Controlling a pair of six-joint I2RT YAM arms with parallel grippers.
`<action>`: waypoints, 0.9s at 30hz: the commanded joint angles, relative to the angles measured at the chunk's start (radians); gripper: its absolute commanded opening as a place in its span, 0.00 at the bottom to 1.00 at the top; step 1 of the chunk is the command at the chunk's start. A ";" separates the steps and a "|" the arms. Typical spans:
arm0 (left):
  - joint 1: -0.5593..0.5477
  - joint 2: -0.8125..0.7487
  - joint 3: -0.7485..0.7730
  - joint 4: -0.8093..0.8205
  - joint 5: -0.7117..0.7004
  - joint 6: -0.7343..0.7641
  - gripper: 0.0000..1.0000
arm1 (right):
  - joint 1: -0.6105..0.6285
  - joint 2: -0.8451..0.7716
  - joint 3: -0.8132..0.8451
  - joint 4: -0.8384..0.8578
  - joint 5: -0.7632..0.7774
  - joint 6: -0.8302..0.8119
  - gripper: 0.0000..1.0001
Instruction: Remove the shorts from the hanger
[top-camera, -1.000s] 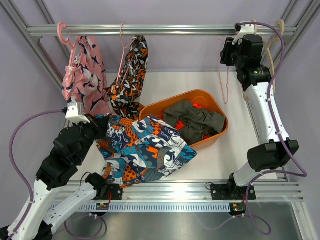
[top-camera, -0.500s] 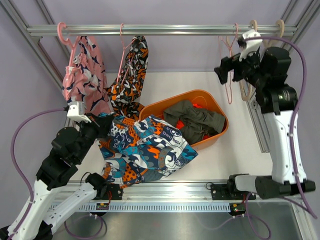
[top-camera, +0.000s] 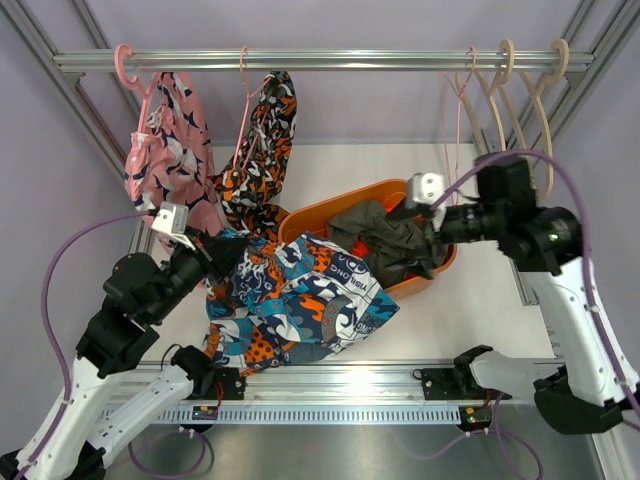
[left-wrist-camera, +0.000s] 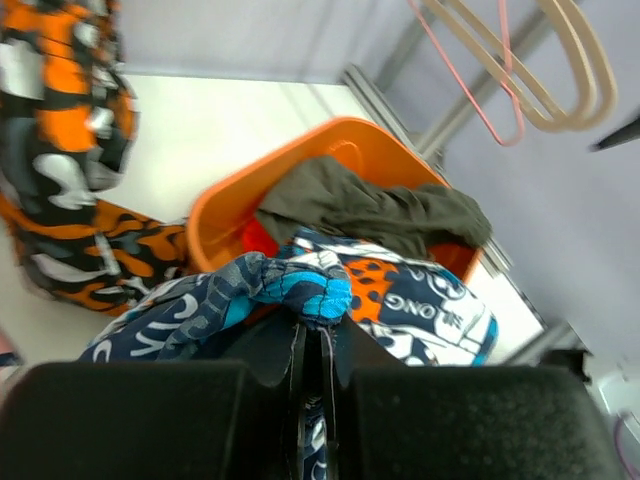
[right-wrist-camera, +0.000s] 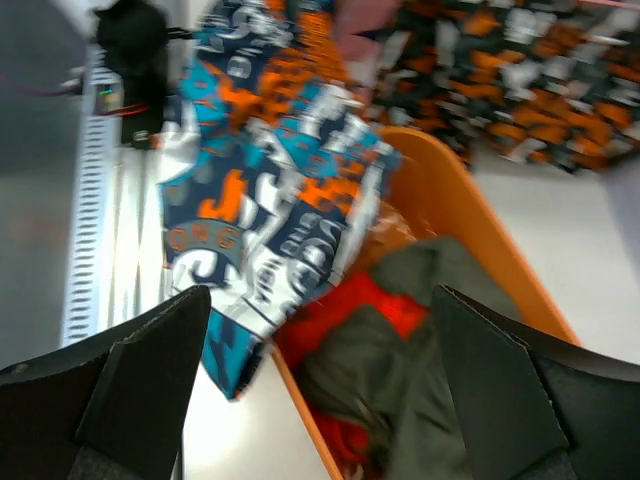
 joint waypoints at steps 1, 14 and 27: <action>0.002 0.011 -0.026 0.097 0.199 0.026 0.06 | 0.239 0.019 -0.117 0.141 0.072 0.104 0.99; 0.002 0.054 -0.237 -0.125 0.269 -0.083 0.99 | 0.315 0.186 0.002 0.162 0.020 0.119 0.99; 0.002 -0.100 0.161 -0.269 0.021 0.026 0.99 | 0.616 0.253 -0.058 0.023 0.158 -0.271 0.99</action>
